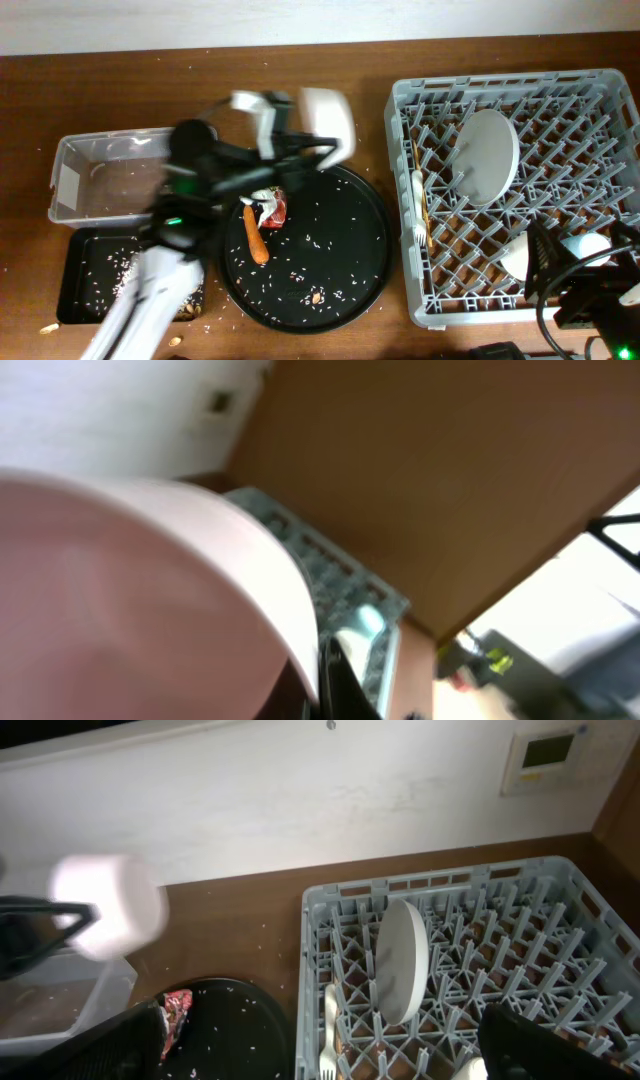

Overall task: Sort waste into correct bins and load items into the dishwasher rack
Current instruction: 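Hand the pink bowl to the right gripper and place it in the rack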

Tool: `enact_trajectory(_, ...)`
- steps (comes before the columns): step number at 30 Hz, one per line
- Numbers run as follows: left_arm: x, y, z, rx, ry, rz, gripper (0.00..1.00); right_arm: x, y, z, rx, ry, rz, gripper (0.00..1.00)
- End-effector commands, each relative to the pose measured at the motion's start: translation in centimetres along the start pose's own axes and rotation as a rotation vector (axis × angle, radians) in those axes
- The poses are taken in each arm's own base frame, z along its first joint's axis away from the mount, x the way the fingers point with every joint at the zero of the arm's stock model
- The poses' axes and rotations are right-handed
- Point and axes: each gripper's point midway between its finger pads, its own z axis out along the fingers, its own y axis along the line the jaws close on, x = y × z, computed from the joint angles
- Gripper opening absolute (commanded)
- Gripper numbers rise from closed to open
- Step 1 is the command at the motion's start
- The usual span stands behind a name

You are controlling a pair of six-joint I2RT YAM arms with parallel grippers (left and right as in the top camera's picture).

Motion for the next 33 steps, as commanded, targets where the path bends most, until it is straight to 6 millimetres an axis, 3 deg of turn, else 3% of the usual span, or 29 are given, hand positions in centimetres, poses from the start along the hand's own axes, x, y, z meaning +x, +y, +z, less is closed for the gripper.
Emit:
enact_trajectory(1,2.6,0.6,6.8,0.040,-0.022,-0.163,0.00,0.0,0.0,-0.1,-0.002,0.002,0.004,0.99)
enact_trajectory(4,6.9,0.8,12.4,0.184,-0.026,-0.285,0.00,0.2,0.0,-0.1,-0.001,0.008,0.003,0.99)
enact_trajectory(10,13.9,1.7,17.7,0.290,0.027,-0.434,0.00,0.4,-0.1,-0.1,0.001,0.018,0.003,0.99)
enact_trajectory(14,15.6,1.1,19.3,0.313,0.053,-0.436,0.00,0.8,-0.1,-0.1,0.004,0.031,0.002,0.99)
enact_trajectory(21,15.9,1.3,19.6,0.292,0.054,-0.442,0.00,1.1,-0.2,-0.1,0.008,0.045,0.001,0.99)
enact_trajectory(25,17.5,2.5,19.9,0.235,0.108,-0.479,0.01,1.3,-0.2,-0.1,0.009,0.052,0.001,0.99)
enact_trajectory(29,18.3,3.5,19.8,0.197,0.139,-0.494,0.20,1.3,-0.3,-0.1,0.009,0.052,0.001,0.99)
enact_trajectory(31,17.7,3.5,19.7,0.211,0.120,-0.480,0.41,1.3,-0.3,-0.1,0.009,0.053,0.000,0.99)
enact_trajectory(33,17.3,3.8,19.4,0.217,0.113,-0.474,0.77,1.4,-0.3,-0.1,0.010,0.056,0.000,0.99)
